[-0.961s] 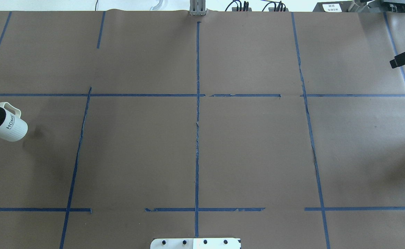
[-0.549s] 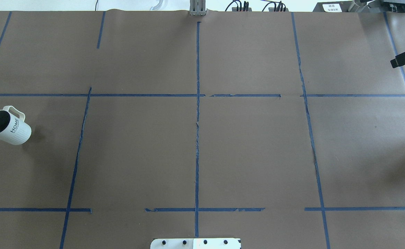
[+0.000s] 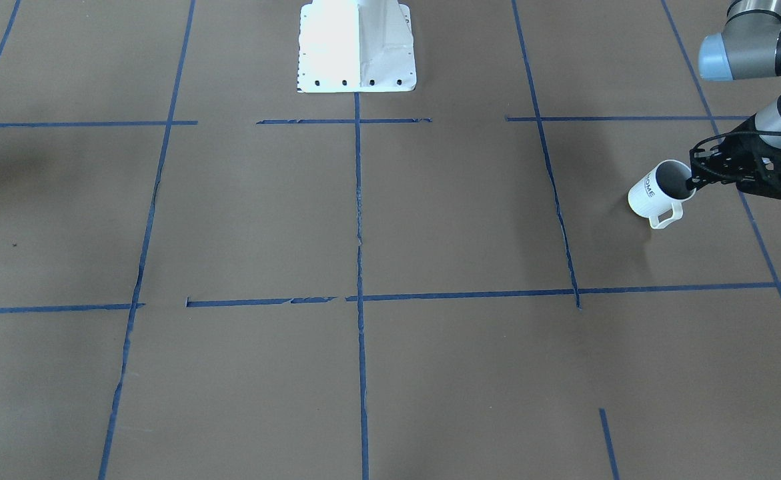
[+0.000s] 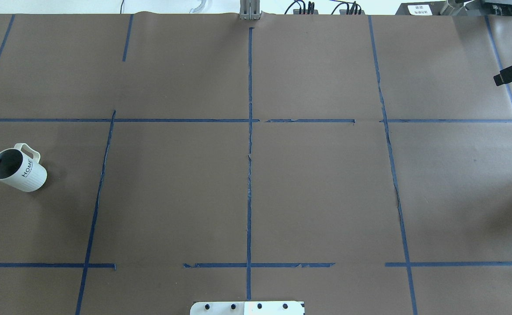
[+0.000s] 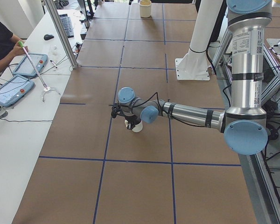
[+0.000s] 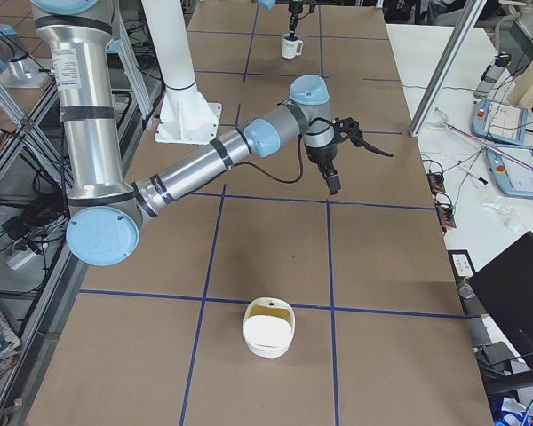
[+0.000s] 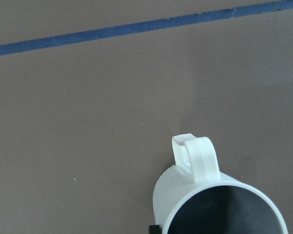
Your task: Left arm hands cup to right arm to dump lemon
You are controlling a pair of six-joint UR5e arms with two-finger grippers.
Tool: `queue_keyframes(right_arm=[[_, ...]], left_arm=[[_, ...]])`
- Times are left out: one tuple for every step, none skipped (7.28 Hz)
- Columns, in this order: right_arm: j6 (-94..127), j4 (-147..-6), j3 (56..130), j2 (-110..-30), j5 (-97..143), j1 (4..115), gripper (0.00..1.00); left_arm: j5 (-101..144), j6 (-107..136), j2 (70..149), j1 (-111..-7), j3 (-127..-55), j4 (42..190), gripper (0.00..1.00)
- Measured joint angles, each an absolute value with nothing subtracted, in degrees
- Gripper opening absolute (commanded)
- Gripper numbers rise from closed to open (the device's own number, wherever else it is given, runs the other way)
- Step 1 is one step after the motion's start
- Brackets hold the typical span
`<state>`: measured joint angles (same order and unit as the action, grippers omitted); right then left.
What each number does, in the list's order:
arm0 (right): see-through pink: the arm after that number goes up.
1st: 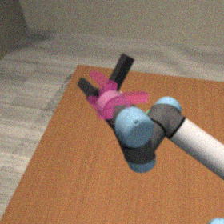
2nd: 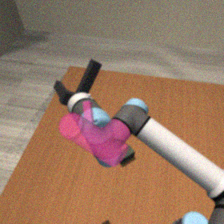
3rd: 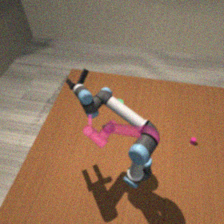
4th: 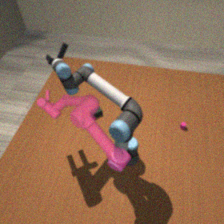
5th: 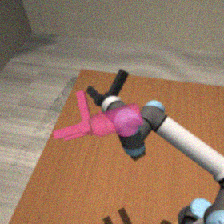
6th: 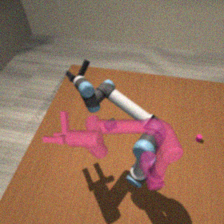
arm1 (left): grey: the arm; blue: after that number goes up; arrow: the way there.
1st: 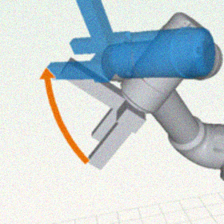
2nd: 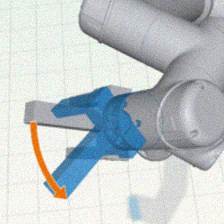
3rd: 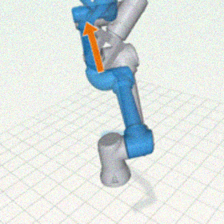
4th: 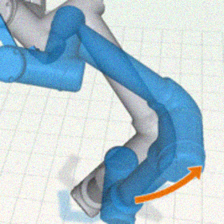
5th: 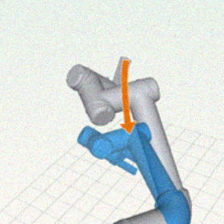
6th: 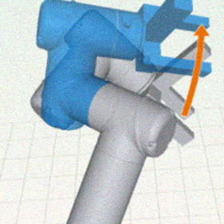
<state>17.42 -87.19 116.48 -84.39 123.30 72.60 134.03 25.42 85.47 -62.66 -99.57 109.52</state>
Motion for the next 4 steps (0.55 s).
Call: queue_keyframes(right_arm=[[17.4, -87.2, 116.6, -84.4, 123.3, 72.6, 1.0], [17.4, -87.2, 116.7, -84.4, 123.3, 72.6, 1.0], [17.4, -87.2, 116.9, -84.6, 123.4, 72.6, 1.0], [17.4, -87.2, 117.4, -85.3, 123.8, 72.7, 1.0]], left_arm=[[134.0, 25.1, 84.9, -62.7, -99.6, 109.6, 0.95], [134.0, 24.7, 84.4, -62.7, -99.7, 109.6, 1.0], [134.0, 24.5, 84.1, -62.7, -100.0, 109.6, 1.0], [134.1, 24.5, 83.9, -62.9, -101.0, 109.5, 1.0]])
